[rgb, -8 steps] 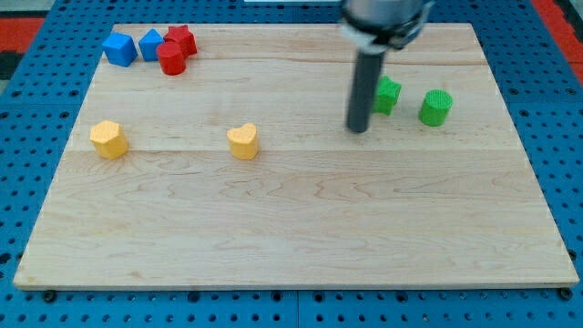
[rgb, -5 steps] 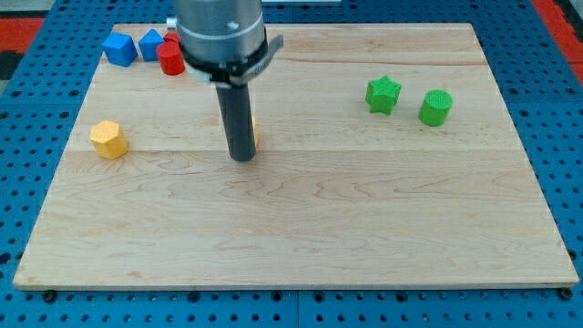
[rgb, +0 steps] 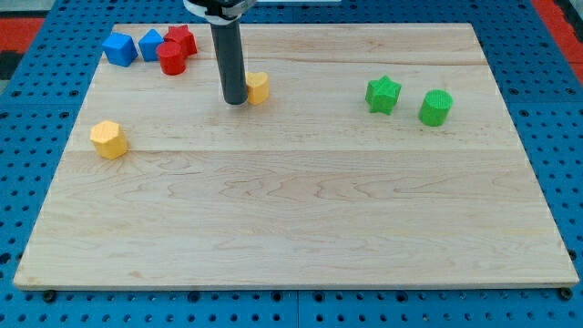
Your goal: Push the yellow heart to the left of green star
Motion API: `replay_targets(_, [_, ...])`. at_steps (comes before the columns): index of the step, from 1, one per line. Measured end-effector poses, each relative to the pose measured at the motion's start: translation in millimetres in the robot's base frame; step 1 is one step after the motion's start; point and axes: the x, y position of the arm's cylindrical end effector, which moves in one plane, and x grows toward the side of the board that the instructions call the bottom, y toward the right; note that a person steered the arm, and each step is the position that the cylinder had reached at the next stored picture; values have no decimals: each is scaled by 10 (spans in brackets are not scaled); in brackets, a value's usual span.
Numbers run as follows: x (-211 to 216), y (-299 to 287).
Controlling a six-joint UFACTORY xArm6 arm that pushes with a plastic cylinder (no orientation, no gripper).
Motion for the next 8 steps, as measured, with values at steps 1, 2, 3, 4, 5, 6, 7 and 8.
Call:
replay_targets(1, [-248,-166])
replay_targets(2, [-452,-180])
replay_targets(3, [-258,50])
replay_targets(4, [-84,37])
replay_targets(5, [21,204])
replay_targets(6, [66,692])
replay_targets(7, [175,1273])
replay_targets(8, [546,1047])
